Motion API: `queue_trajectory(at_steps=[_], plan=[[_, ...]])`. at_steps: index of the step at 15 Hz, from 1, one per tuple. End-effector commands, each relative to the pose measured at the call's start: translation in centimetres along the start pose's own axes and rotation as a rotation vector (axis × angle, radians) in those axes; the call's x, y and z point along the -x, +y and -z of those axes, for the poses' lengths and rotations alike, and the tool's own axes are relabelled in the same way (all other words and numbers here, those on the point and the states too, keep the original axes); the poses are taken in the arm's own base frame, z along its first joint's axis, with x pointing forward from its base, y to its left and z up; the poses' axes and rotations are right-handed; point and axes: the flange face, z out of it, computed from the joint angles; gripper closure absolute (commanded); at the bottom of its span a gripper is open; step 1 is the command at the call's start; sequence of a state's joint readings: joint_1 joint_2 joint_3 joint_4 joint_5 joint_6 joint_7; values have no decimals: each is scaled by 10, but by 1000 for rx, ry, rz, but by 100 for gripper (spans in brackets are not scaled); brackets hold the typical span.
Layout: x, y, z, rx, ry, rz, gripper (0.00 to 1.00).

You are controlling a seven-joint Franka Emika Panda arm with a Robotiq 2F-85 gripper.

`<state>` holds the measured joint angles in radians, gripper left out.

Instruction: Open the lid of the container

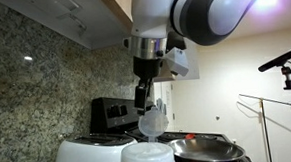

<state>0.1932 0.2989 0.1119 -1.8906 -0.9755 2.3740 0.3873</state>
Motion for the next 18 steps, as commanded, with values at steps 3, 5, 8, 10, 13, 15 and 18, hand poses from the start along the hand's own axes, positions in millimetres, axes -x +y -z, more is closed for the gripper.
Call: queue_trajectory(at_steps=[3, 5, 8, 10, 13, 15, 18], plan=[[0, 10, -18, -86, -80, -10, 0], [7, 2, -27, -198, -149, 39, 0], [16, -5, -39, -304, -251, 90, 0], [20, -8, -44, -333, -298, 109, 0], [21, -8, -47, -351, -336, 131, 0], [21, -8, -48, -349, -345, 134, 0], [24, -8, -32, -355, -335, 149, 0]])
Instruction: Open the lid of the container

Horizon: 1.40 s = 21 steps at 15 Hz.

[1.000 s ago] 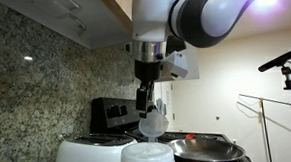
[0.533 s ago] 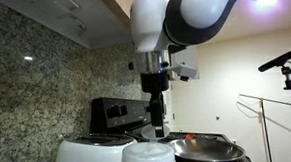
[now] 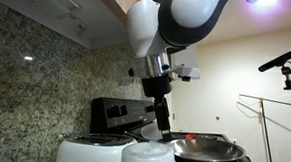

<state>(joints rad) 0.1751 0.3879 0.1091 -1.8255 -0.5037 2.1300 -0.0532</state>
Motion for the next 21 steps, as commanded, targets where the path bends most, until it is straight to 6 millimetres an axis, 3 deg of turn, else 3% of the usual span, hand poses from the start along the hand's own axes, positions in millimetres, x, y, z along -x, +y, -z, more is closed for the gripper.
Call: queue_trajectory(at_steps=[1, 9, 12, 15, 18, 21], plan=[[8, -4, 22, -17, -11, 38, 0], [31, -12, 67, 28, 12, 69, 0], [51, -7, 78, 36, 26, 74, 0], [82, 4, 85, 36, 37, 73, 0], [126, 22, 87, 35, 52, 70, 0], [158, 30, 93, 34, 170, 134, 0]])
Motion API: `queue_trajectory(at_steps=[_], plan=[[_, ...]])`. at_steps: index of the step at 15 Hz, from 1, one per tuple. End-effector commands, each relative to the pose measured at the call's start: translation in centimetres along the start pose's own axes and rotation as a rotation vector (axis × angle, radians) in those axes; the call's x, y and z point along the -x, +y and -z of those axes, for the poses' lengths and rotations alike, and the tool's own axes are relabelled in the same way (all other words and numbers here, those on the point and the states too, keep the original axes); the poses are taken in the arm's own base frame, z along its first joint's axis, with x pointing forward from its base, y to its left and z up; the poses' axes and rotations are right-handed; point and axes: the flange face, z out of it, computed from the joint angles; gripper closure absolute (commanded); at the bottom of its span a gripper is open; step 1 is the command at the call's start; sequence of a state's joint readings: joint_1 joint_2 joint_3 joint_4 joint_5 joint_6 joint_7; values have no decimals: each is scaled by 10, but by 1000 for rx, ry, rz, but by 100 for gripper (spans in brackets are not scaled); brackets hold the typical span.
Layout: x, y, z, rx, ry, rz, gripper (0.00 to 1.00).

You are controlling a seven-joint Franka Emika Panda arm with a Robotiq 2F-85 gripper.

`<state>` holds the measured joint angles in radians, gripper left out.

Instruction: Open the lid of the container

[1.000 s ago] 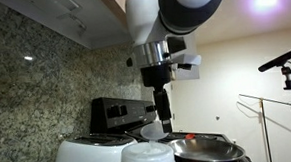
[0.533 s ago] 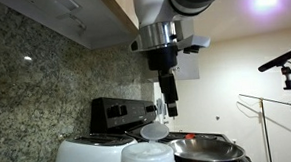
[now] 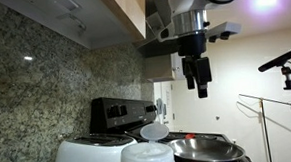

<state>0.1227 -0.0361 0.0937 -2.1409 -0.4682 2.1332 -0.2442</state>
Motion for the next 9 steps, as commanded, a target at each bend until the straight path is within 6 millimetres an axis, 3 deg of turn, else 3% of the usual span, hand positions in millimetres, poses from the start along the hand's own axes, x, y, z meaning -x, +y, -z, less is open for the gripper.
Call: queue_trajectory(at_steps=[1, 4, 5, 9], plan=[[44, -2, 12, -9, 173, 72, 0], [52, -8, 17, -51, 328, 117, 0], [39, 0, 11, -41, 248, 91, 0], [41, -2, 9, -47, 255, 96, 0]])
